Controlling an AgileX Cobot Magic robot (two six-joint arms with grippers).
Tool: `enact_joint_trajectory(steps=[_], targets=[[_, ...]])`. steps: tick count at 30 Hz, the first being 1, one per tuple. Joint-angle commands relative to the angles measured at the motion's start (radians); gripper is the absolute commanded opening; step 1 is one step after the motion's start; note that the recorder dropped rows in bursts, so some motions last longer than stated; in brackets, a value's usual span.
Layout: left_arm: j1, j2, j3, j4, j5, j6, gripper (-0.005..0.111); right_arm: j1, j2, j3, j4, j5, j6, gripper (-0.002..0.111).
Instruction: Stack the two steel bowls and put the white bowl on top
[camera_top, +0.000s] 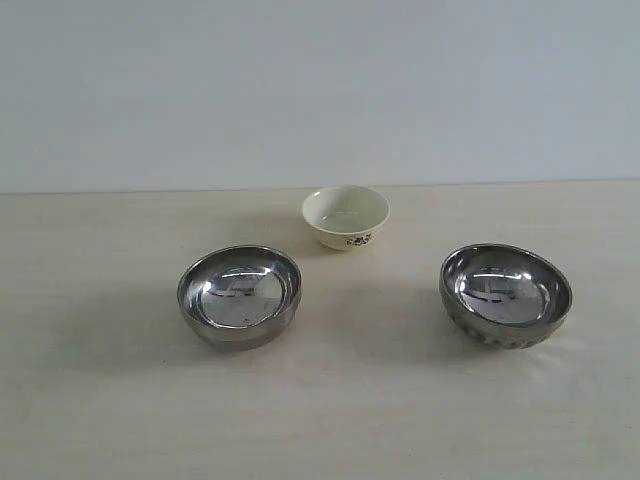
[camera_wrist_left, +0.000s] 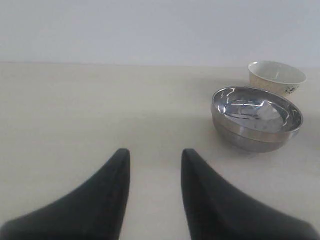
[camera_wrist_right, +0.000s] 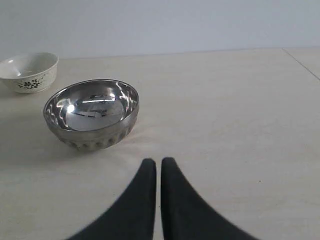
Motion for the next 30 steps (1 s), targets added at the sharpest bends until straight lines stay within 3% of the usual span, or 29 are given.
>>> enact_joint_trajectory(steps=[1, 16, 22, 25, 30], targets=[[0.003, -0.003, 0.004, -0.001, 0.001, 0.003, 0.032, 0.002, -0.005, 0.0, -0.012, -0.041, -0.043, 0.0], [0.003, -0.003, 0.004, -0.001, 0.001, 0.003, 0.032, 0.002, -0.005, 0.0, -0.012, -0.601, -0.036, 0.0], [0.003, -0.003, 0.004, -0.001, 0.001, 0.003, 0.032, 0.002, -0.005, 0.0, -0.012, -0.935, 0.283, 0.0], [0.003, -0.003, 0.004, -0.001, 0.001, 0.003, 0.032, 0.002, -0.005, -0.021, -0.052, -0.923, 0.382, 0.0], [0.003, -0.003, 0.004, -0.001, 0.001, 0.003, 0.032, 0.002, -0.005, -0.186, -0.355, -0.688, 0.572, 0.0]])
